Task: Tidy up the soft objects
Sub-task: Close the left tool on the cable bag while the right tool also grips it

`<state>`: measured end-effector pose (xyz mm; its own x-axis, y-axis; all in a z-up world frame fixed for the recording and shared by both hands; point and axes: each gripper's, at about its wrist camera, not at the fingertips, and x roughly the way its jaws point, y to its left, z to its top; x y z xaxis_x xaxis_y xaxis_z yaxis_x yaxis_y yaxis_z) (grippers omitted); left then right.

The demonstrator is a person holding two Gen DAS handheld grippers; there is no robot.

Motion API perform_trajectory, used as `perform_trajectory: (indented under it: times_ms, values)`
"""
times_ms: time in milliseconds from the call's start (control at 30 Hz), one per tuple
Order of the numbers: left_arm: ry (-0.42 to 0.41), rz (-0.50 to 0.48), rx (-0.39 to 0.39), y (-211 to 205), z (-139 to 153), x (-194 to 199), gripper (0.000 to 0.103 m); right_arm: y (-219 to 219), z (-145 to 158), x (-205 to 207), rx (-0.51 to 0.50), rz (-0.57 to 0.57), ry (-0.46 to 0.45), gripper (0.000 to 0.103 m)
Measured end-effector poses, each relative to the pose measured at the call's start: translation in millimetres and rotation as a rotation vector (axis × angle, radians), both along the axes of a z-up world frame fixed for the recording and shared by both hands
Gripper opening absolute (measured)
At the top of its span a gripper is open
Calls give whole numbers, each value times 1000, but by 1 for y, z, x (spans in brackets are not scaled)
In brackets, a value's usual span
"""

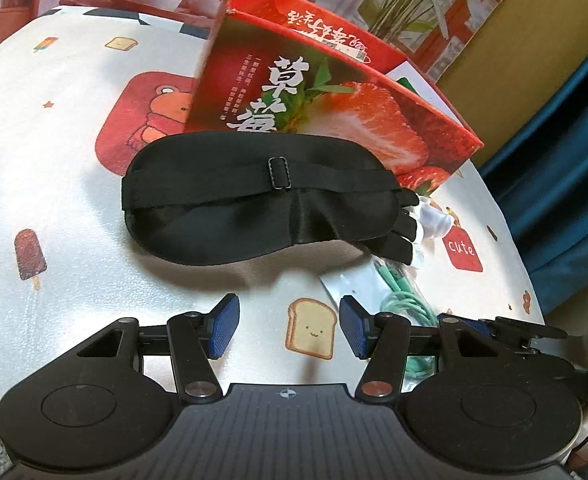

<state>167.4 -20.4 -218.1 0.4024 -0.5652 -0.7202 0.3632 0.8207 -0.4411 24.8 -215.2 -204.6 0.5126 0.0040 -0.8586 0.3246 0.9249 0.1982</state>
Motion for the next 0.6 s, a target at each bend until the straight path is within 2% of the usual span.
perform_trajectory:
  times_ms: [133, 433, 600]
  values:
    - [3, 3, 8, 1, -1, -1, 57, 11, -1, 19, 52, -4, 9, 49]
    - [54, 49, 45, 13, -12, 7, 57, 58, -1, 59, 122, 124, -8, 49]
    - [47, 48, 54, 11, -16, 8, 57, 64, -2, 49, 77, 151, -72, 49]
